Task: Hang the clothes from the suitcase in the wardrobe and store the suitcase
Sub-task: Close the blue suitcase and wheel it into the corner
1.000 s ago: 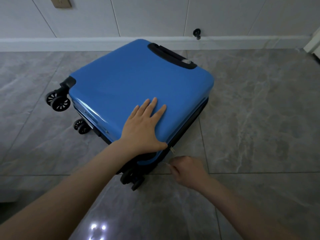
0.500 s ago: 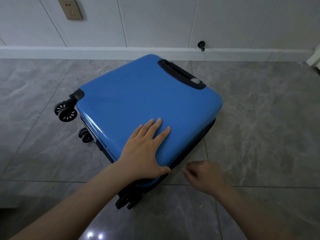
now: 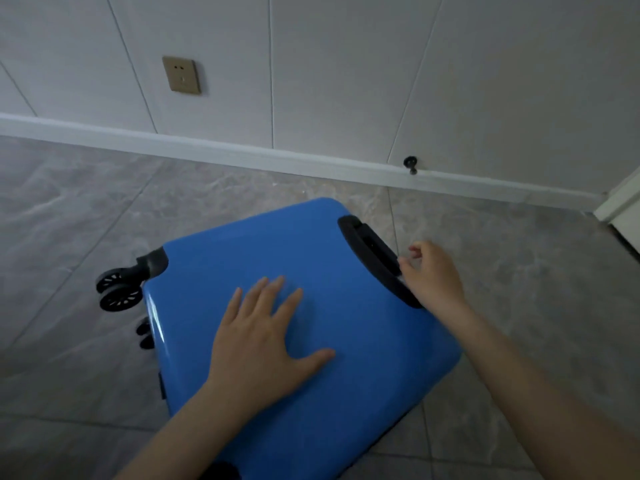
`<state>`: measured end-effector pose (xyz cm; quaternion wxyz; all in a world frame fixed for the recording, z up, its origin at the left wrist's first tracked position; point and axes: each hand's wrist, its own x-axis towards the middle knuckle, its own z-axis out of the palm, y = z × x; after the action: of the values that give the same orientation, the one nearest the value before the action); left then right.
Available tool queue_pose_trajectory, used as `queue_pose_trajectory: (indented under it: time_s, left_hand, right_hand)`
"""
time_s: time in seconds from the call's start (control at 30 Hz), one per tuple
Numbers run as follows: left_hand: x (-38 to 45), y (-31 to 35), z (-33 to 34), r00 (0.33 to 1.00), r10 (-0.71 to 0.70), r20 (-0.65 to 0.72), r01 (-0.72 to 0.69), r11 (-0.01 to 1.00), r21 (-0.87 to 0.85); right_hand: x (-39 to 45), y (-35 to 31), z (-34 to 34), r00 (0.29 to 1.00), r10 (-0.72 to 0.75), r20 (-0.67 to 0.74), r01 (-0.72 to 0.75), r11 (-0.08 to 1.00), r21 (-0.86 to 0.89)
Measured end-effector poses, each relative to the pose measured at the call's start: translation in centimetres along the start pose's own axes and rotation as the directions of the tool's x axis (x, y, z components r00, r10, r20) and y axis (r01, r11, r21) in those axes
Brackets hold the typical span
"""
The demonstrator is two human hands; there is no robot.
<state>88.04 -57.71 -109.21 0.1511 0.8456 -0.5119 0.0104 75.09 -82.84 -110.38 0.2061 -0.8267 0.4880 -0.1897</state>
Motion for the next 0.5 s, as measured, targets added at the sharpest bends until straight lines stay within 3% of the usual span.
queue_pose_trajectory:
  time_s: [0.13,0.27,0.5]
  left_hand:
    - [-0.1,-2.5,1.5,0.990,-0.039,0.135,0.031,0.998,0.059]
    - [-0.3,-2.6,1.8,0.992,-0.023,0.122,0.024,1.000,-0.001]
    - [-0.2,-2.3,2.3,0.997,-0.051,0.063,0.053,0.998,-0.026]
  right_hand:
    - [3.2,-0.7,2.3,0.955,0.168,0.245,-0.170,0.985,-0.014]
    - [3.7,-0.8,2.9,0.963,0.208,0.173,-0.216,0.976,0.025]
    - [4.0,-1.7,1.6,0.984,0.157,0.082,-0.152,0.987,-0.057]
